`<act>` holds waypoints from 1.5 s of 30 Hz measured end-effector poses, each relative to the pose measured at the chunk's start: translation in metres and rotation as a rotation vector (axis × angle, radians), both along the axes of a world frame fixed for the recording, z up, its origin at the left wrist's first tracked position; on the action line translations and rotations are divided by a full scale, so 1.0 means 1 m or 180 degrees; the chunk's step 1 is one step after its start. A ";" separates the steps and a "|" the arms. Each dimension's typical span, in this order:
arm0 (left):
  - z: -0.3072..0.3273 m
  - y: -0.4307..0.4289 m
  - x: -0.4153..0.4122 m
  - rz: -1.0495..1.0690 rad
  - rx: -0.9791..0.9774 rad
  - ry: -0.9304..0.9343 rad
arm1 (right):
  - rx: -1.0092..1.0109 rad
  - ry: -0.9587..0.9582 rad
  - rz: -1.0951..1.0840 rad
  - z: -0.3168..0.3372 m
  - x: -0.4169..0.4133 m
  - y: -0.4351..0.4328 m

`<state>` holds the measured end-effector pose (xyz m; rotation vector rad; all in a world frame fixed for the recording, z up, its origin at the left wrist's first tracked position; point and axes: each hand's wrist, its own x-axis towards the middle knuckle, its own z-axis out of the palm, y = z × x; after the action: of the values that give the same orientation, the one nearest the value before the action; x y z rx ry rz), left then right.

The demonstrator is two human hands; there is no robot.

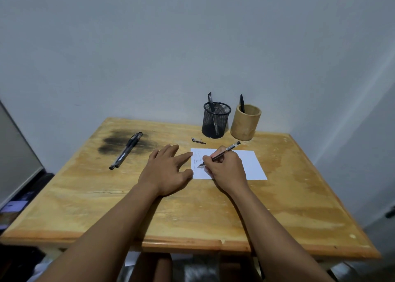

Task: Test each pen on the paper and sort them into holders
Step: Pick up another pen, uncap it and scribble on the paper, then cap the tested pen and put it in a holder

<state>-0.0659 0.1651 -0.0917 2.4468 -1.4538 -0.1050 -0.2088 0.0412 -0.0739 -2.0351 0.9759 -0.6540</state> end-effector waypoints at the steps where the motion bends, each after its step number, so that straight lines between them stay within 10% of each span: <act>1: 0.000 0.000 0.000 0.0002 -0.0008 0.0003 | 0.0008 -0.0003 0.0002 0.000 0.000 0.000; 28: -0.002 0.000 0.000 0.0029 -0.0064 -0.0022 | 0.0177 -0.0064 -0.0005 0.009 -0.006 0.000; 45: 0.026 -0.056 0.024 0.0661 -0.1050 0.0767 | 0.1224 -0.1540 -0.0261 0.020 0.001 -0.020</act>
<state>-0.0423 0.1092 -0.0661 2.2102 -1.0198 -0.1024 -0.2082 0.0208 -0.0538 -1.4172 0.8203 -0.8759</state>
